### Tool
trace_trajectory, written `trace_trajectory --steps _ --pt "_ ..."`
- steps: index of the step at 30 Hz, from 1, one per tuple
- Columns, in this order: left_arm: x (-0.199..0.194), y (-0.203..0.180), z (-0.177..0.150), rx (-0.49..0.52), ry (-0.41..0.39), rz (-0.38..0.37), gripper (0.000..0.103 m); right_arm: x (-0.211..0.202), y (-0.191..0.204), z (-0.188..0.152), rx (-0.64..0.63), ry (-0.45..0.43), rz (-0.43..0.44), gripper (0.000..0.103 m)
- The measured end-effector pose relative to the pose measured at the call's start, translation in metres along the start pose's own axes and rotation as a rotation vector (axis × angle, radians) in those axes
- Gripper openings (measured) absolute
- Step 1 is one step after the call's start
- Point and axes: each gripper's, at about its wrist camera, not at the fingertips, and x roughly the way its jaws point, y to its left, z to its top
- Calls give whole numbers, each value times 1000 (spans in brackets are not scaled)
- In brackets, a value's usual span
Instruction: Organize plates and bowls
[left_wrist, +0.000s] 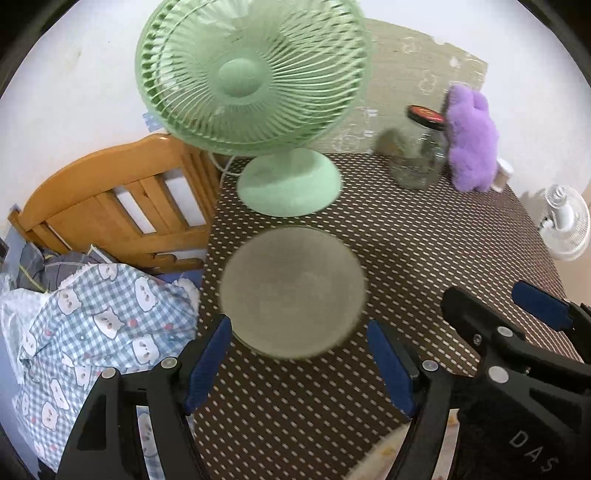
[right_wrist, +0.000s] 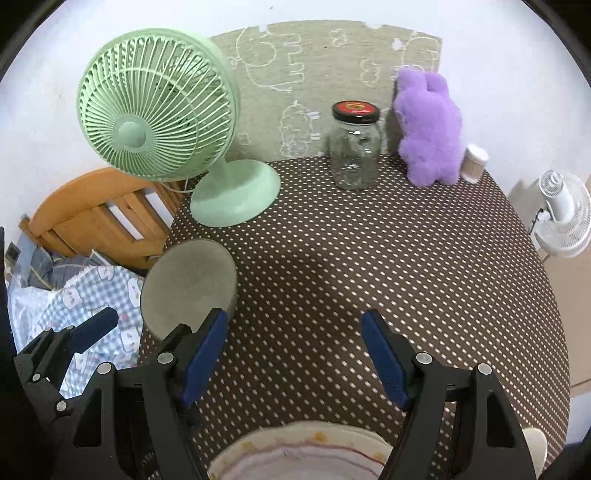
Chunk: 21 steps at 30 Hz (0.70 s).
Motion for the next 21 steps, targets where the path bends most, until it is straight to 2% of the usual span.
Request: trace_trajectory --steps 7,12,14,16,18,21 --pt "33 30 6 -57 31 32 74 35 18 14 -4 12 -4 77" --pt "54 45 5 -110 43 40 71 60 32 22 -16 30 -5 67" --pt "65 50 5 -120 58 33 65 70 36 24 -20 39 -9 64" --pt "74 54 6 -126 74 20 54 81 40 25 -27 53 -16 61" --pt "82 58 6 -129 86 19 53 88 43 25 -29 65 -12 59" --pt "89 61 7 -130 87 11 46 98 46 25 -38 78 -14 54"
